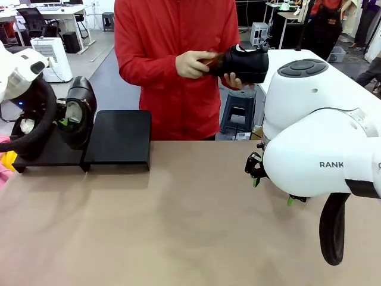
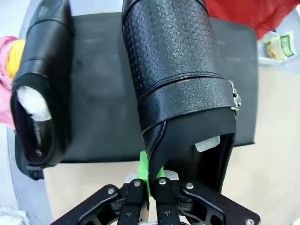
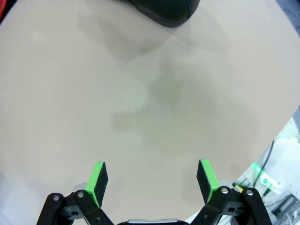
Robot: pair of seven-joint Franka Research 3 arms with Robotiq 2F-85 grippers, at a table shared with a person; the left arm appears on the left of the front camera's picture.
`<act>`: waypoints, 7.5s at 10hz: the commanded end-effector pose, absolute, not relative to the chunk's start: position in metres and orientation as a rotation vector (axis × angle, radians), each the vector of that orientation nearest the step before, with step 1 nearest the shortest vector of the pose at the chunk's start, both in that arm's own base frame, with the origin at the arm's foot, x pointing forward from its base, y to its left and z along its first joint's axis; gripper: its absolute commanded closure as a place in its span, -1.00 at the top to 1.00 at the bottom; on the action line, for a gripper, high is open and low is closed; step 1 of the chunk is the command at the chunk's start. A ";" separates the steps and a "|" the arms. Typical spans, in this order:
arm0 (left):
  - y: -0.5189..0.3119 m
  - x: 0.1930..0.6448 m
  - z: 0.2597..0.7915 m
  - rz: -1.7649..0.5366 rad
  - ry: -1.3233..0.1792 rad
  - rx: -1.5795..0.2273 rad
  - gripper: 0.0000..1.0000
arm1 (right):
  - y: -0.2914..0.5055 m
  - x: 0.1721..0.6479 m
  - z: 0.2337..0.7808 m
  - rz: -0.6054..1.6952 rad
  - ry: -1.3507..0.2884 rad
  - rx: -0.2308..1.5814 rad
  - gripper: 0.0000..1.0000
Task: Organize the shoes by placing them on the stand.
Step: Place the Shoe from the middle of the table onto the Shoes Stand, then pick up one Shoe and place it in the middle of the table.
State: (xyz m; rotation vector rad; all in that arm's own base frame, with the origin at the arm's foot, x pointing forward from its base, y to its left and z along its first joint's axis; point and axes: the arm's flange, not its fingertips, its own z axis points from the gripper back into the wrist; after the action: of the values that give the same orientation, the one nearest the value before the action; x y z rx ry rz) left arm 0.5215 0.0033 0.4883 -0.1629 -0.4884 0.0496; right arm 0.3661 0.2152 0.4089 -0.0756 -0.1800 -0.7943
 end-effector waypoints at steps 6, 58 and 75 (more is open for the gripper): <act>0.049 0.538 0.469 0.027 -0.478 -0.106 -1.00 | 0.216 0.369 0.411 -0.771 -0.183 -0.070 1.00; -0.110 0.360 0.599 -0.396 -0.229 -0.394 -0.20 | 0.219 0.354 0.415 -0.762 -0.180 -0.080 1.00; -0.145 0.285 0.612 -0.194 -0.260 -0.473 -0.20 | 0.211 0.294 0.443 -0.572 -0.165 -0.024 1.00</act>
State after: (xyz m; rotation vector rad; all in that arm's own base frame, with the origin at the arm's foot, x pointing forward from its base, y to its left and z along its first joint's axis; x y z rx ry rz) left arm 0.2828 -0.1467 0.6094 -0.4650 -0.2601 -0.1892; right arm 0.2858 0.2177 0.4463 -0.0461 -0.1668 -0.6018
